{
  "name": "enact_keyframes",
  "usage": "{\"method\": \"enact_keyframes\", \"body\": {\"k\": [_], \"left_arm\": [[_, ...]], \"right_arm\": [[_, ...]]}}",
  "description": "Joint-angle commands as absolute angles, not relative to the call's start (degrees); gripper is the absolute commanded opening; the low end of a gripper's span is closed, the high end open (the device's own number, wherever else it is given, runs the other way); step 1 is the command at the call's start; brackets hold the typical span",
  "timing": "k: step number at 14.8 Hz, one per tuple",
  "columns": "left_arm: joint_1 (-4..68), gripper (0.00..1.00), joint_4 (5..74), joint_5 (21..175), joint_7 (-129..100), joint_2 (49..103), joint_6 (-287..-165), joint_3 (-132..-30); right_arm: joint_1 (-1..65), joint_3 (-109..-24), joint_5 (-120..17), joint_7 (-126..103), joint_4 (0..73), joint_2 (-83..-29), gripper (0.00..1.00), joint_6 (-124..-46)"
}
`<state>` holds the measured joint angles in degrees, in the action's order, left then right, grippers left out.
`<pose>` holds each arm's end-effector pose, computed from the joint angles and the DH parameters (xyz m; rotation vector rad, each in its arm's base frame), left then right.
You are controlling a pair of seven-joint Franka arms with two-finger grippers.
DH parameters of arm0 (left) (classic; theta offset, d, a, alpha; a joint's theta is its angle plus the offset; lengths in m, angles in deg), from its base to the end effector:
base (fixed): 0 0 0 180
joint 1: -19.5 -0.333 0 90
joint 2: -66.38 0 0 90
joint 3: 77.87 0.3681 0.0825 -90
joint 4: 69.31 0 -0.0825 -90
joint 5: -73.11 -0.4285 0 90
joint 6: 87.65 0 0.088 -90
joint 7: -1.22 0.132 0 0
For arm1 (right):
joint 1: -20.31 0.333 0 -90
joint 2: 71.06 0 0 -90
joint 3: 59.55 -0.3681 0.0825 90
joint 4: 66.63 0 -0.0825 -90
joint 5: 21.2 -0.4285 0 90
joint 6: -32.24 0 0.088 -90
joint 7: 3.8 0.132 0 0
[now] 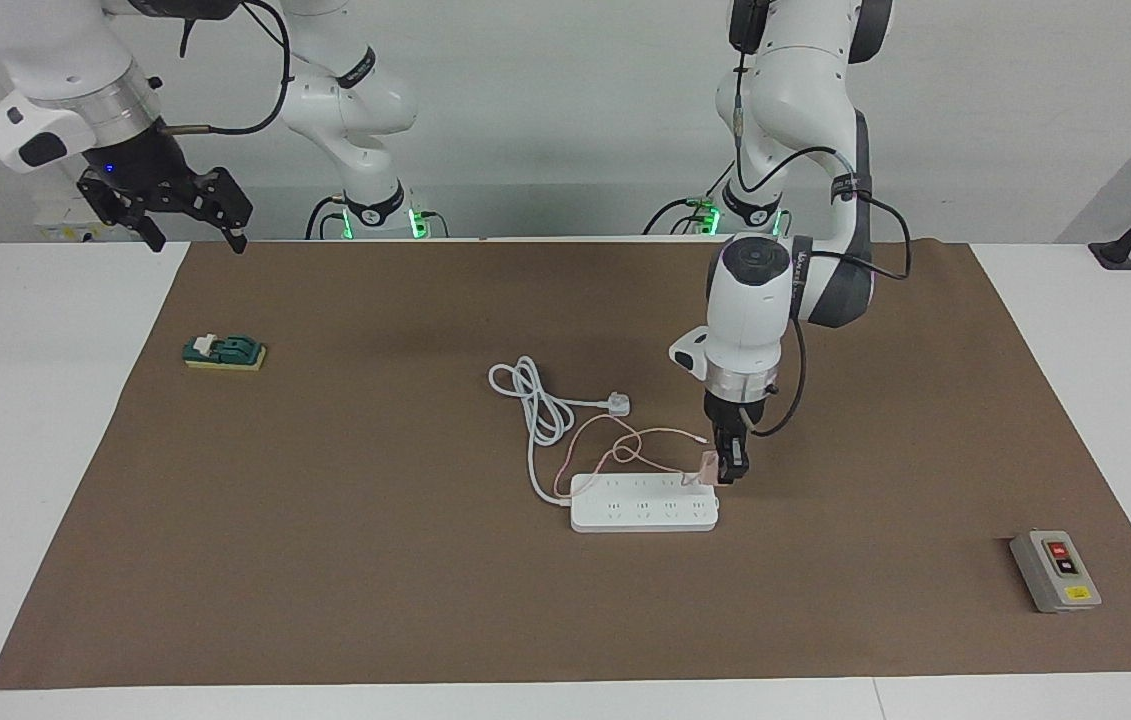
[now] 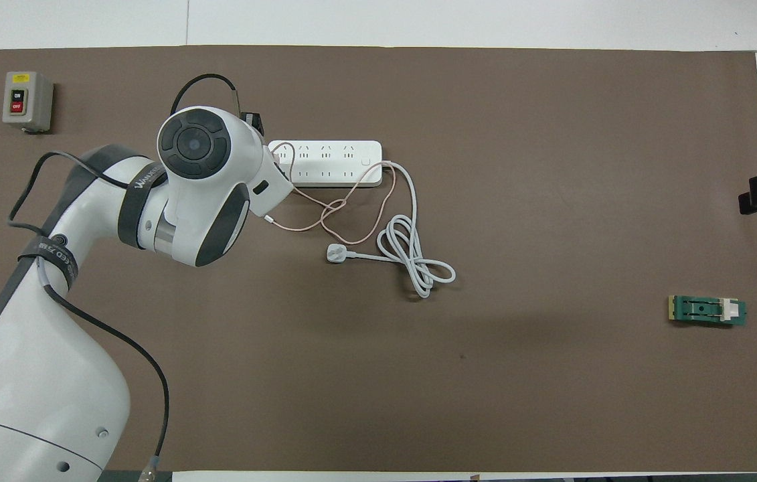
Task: Plug charger into power strip
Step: 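Push the charger into the strip's end socket with the left gripper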
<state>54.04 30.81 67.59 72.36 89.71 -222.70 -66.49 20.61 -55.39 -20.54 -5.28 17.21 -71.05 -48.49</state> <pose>0.6733 -0.3002 0.3649 -1.8882 2.2180 -0.1886 0.5790 -0.0407 0.6924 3.1308 -0.0675 -0.0860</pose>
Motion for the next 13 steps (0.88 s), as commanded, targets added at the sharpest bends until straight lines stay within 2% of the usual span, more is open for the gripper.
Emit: {"method": "enact_keyframes", "body": {"k": [1,13], "left_arm": [[55.45,0.00,33.17,67.13,70.13,88.62,-222.21,-65.92],[55.97,0.00,32.29,67.31,66.96,90.73,-223.97,-65.83]], "right_arm": [[19.87,-56.29,-18.91,-7.05,23.46,-74.22,1.00,-50.55],[19.87,-57.09,-17.25,-8.72,24.43,-74.40,1.00,-52.67]]}}
